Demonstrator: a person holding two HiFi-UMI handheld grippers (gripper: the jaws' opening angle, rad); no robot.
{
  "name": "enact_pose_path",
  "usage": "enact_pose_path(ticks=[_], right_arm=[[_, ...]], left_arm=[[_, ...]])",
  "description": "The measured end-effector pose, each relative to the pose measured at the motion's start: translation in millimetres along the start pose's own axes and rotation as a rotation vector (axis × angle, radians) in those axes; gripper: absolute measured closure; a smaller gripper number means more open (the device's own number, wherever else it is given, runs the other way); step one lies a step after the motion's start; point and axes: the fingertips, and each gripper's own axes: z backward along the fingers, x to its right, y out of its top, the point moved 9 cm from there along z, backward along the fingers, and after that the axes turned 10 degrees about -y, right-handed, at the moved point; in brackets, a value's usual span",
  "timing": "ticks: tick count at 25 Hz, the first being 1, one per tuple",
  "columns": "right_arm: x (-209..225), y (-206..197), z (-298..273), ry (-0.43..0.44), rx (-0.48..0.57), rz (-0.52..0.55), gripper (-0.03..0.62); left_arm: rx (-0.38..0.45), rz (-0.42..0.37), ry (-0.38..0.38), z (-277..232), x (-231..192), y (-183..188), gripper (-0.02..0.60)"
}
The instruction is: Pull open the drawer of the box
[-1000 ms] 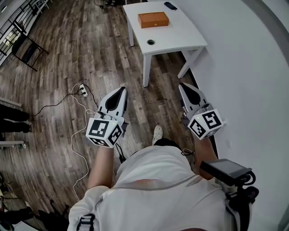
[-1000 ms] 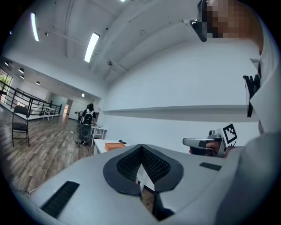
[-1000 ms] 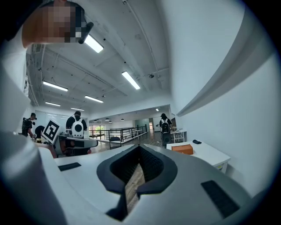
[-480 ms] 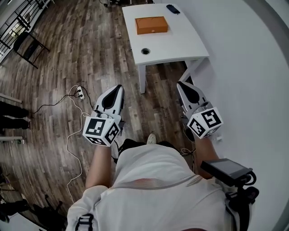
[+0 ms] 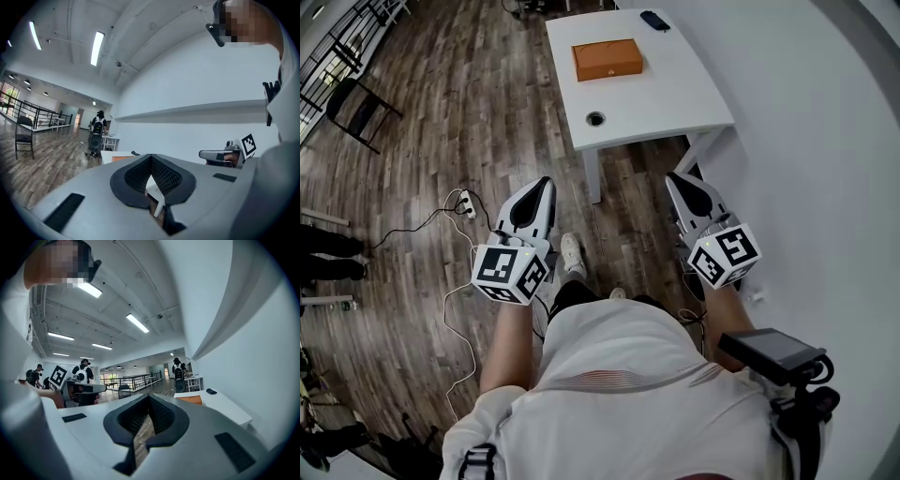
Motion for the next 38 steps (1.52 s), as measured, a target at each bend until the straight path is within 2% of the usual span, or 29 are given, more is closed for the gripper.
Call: enact_pose_path(ticks=[6, 13, 20, 32, 38], right_arm=[[17.8, 8.6, -28.7, -0.031, 0.010, 0.010, 0.589], [28.9, 12.6, -84.4, -0.054, -0.003, 0.009, 0.589], [41.5, 15.6, -158.0, -0.108, -0.017, -0.009, 0.590], [16.7, 19.4, -274.4, -0.162, -0.048, -0.003, 0.589], [36.5, 20.1, -293.7, -0.190, -0.083, -0.009, 0.589]], left_arm=[[0.015, -0.002, -0.032, -35.5, -25.1, 8.9, 0.572], [0.007, 0.007, -0.064, -78.9, -75.6, 20.3, 0.572], [-0.021, 0.025, -0.098, -122.1, -146.4, 30.5, 0.572], [-0.065, 0.047, -0.147, -161.6, -274.5, 41.9, 0.572], [-0.068, 0.076, -0.149, -184.5, -287.9, 43.6, 0.572]])
